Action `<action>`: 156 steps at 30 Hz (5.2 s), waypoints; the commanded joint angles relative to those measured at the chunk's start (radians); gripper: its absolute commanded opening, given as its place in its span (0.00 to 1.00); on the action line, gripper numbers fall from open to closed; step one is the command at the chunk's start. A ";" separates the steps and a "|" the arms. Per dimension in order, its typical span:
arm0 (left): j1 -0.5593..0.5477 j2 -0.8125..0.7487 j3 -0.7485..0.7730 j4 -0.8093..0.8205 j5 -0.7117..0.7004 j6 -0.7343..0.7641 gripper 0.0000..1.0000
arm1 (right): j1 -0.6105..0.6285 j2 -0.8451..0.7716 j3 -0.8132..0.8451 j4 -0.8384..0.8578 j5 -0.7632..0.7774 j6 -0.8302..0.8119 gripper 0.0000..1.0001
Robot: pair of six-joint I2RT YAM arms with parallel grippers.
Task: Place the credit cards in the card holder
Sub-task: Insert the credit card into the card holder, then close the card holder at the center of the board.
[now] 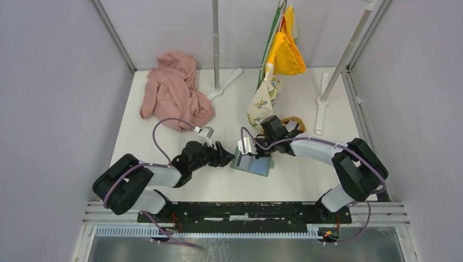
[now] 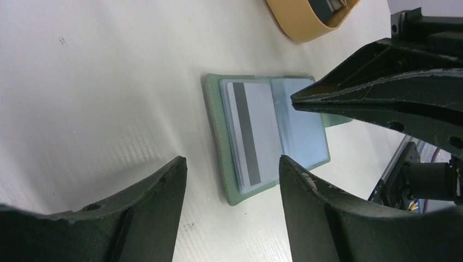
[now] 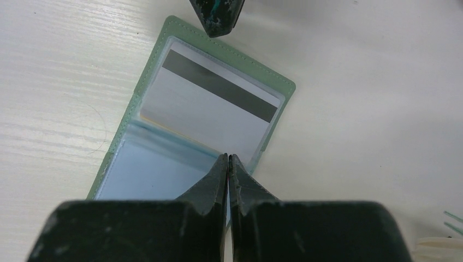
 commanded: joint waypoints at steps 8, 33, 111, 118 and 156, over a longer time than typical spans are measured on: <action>0.000 -0.040 0.028 -0.007 -0.017 -0.092 0.69 | -0.002 0.016 0.045 -0.007 -0.016 0.019 0.07; -0.240 -0.001 0.128 -0.094 -0.312 -0.218 0.70 | -0.031 -0.014 0.029 -0.047 -0.075 -0.046 0.06; -0.034 0.349 0.039 0.514 0.225 -0.325 0.52 | -0.002 0.087 -0.033 -0.002 0.012 -0.040 0.06; -0.045 0.242 0.091 0.140 0.053 -0.219 0.19 | -0.013 0.031 0.009 -0.050 -0.062 -0.007 0.08; -0.382 0.139 0.670 -0.957 -0.439 0.083 0.02 | -0.216 -0.242 -0.106 -0.405 -0.169 -0.629 0.48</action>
